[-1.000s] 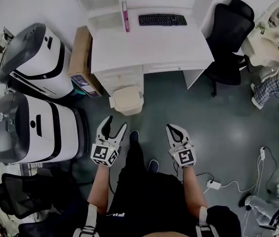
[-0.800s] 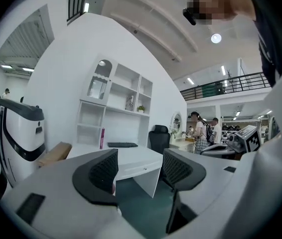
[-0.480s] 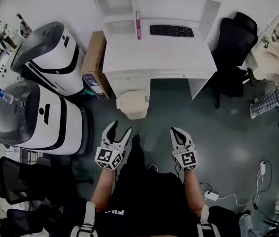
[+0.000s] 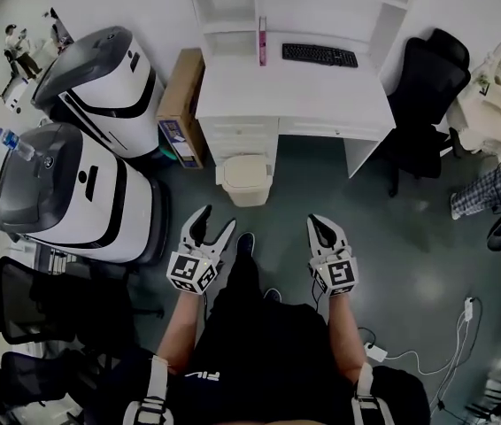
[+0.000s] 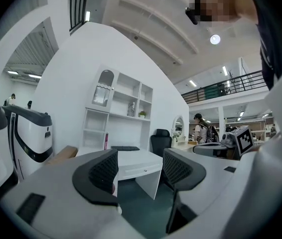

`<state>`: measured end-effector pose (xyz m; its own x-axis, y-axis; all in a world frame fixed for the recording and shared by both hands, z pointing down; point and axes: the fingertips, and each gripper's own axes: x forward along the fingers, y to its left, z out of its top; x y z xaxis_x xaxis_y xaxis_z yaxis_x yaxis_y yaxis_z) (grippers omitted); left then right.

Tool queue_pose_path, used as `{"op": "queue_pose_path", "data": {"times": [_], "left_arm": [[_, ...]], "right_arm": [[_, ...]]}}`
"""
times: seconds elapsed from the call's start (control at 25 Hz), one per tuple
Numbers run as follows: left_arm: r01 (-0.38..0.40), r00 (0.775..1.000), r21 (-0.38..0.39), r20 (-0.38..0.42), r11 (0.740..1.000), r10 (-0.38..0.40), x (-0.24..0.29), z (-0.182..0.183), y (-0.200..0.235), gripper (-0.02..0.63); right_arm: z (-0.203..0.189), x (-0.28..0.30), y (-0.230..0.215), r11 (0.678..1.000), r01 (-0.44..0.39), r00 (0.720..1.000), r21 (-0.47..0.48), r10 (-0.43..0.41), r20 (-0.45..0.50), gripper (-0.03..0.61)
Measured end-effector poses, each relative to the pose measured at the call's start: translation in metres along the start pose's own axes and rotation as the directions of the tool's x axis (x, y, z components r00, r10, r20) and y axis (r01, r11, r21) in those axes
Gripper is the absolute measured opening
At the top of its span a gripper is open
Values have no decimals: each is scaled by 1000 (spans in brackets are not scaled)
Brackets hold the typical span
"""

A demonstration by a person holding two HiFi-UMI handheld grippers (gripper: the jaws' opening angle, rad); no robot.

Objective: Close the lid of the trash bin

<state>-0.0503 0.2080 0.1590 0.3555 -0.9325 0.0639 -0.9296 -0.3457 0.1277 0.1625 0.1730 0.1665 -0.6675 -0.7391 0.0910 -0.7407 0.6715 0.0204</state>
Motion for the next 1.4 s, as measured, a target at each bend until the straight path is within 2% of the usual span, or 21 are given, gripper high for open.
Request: {"op": "queue_pose_path", "data": {"times": [0.32, 0.48, 0.68, 1.08, 1.24, 1.4], "left_arm": [[-51, 999, 13, 20, 999, 51, -45, 19, -15, 290], [-69, 997, 10, 19, 998, 69, -66, 21, -19, 290], [-84, 996, -2, 12, 996, 84, -85, 21, -9, 288], [-74, 997, -24, 35, 997, 75, -103, 30, 4, 289], [-88, 995, -1, 51, 996, 88, -107, 38, 15, 289], [-60, 997, 24, 58, 998, 58, -108, 45, 17, 288]], "right_arm": [[26, -24, 13, 999, -12, 999, 37, 11, 41, 5], [23, -33, 20, 998, -12, 1000, 56, 11, 27, 6], [25, -33, 34, 992, -15, 1000, 124, 12, 29, 5], [35, -35, 59, 994, 3, 1000, 110, -5, 23, 6], [40, -35, 66, 995, 8, 1000, 102, -11, 26, 6], [46, -30, 72, 996, 13, 999, 87, -16, 27, 6]]}}
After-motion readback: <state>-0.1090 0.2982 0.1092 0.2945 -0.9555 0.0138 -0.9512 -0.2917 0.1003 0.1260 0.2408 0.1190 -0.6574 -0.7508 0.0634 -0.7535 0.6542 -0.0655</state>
